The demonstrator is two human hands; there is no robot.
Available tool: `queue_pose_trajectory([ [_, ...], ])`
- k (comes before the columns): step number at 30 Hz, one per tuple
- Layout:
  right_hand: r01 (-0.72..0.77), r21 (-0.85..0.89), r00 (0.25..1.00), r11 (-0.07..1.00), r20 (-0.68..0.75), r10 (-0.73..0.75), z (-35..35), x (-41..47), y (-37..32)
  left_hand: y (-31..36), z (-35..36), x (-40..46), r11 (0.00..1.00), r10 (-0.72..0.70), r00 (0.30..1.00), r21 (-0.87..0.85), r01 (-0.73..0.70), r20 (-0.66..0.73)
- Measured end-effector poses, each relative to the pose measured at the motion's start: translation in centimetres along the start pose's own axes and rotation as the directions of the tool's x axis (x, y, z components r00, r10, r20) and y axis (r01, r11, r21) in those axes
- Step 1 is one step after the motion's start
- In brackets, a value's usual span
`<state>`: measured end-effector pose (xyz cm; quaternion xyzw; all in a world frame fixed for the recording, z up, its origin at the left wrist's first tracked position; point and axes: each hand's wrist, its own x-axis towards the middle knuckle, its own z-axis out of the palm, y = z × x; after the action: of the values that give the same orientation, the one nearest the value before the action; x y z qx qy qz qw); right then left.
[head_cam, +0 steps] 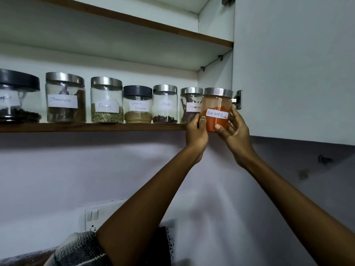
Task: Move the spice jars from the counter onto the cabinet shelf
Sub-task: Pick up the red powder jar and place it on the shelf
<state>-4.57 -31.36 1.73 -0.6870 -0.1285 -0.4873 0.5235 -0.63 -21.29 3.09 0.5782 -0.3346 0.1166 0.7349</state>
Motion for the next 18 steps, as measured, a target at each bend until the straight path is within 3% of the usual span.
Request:
queue_pose_trajectory([
  [12,0.033,-0.066,0.998,0.997,-0.056,-0.037,-0.5,4.0,2.8,-0.9,2.9,2.3,0.972,0.009,0.992,0.230,-0.039,0.129],
  [18,0.036,-0.214,0.999,0.976,-0.017,-0.041,-0.6,5.0,4.1,-1.9,3.9,2.1,0.919,0.023,0.979,0.382,-0.101,0.203],
])
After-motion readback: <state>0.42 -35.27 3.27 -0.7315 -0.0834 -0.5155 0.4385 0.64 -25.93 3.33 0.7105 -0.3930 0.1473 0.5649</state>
